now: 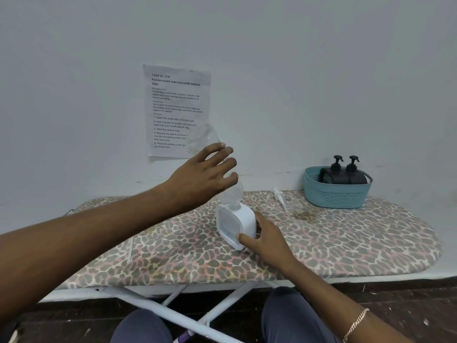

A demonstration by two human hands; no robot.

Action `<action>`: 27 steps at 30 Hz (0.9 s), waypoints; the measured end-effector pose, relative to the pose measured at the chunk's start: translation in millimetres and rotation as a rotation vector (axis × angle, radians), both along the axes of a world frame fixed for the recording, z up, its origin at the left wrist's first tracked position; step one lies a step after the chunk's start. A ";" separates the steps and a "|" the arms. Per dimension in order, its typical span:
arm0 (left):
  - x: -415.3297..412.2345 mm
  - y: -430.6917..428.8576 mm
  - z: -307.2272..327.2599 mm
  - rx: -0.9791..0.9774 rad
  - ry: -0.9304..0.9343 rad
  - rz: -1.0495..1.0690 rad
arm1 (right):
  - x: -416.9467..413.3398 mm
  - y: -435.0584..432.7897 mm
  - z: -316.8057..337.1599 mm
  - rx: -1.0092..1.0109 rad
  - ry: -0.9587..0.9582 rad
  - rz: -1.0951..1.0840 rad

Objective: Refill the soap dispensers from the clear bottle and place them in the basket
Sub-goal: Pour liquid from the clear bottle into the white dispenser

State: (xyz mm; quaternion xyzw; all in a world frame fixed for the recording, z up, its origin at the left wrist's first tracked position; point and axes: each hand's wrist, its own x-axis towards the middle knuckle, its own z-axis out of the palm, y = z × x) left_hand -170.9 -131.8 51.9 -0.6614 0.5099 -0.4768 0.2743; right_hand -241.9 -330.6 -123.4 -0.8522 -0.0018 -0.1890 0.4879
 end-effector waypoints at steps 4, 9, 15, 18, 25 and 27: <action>-1.3 -1.2 1.8 0.013 -0.005 -0.002 | 1.2 -0.8 -0.8 -0.003 0.005 -0.006; -1.3 -2.3 3.3 0.030 -0.031 -0.014 | 1.6 -1.0 -2.3 -0.002 0.008 -0.006; -2.5 -6.1 4.9 0.051 -0.075 -0.029 | 1.8 -0.9 -1.6 -0.002 0.008 -0.002; -1.8 -6.9 5.2 0.056 -0.085 -0.029 | 1.3 -0.8 -1.5 -0.002 0.008 0.000; -1.3 -7.8 6.1 0.057 -0.062 -0.027 | 0.7 -1.1 -1.7 -0.006 0.006 0.000; -1.4 -7.6 6.3 0.057 -0.055 -0.025 | 0.3 -0.9 -1.3 -0.002 0.004 0.000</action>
